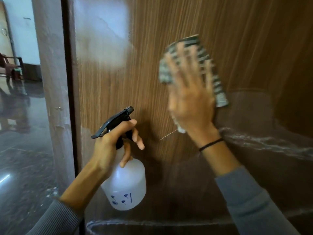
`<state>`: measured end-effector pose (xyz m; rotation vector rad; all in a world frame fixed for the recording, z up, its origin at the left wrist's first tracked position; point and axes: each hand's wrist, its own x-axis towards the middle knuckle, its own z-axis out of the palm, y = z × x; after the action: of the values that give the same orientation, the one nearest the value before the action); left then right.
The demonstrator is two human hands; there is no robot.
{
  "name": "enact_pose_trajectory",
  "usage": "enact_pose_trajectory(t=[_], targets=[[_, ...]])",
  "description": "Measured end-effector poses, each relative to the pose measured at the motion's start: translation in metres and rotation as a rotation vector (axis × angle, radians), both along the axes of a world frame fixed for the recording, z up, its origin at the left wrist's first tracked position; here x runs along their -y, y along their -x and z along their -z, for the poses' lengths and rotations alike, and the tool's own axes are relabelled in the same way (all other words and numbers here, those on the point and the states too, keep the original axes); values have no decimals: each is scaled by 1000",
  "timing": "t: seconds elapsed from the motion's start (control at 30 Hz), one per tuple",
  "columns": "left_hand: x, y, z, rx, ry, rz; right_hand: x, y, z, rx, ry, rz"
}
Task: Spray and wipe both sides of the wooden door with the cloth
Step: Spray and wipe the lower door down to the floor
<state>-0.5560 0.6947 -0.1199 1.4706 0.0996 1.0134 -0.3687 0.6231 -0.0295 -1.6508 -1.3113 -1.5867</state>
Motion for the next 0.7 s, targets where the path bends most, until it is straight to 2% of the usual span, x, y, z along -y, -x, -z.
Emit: enact_pose_trajectory(t=[0.1,0.17,0.23,0.37,0.47,0.53,0.6,0.7], targets=[[-4,-2,-3,24,45,-8,9,-3,-13,-164,-166,111],[-7,-1,-5,37,44,-18,-5,14,-14,-197,-183,118],[-7,1,-6,50,33,-36,-27,35,-15,-101,-75,60],[-5,5,-6,51,40,-71,-63,61,-9,276,278,-74],[-1,6,-8,47,47,-92,-60,54,-22,312,322,-95],[1,5,-8,56,47,-97,-46,39,-33,219,240,-65],[1,4,-6,55,40,-94,-27,22,-35,57,45,-16],[-1,6,-3,52,28,-79,-7,12,-8,-134,-161,58]])
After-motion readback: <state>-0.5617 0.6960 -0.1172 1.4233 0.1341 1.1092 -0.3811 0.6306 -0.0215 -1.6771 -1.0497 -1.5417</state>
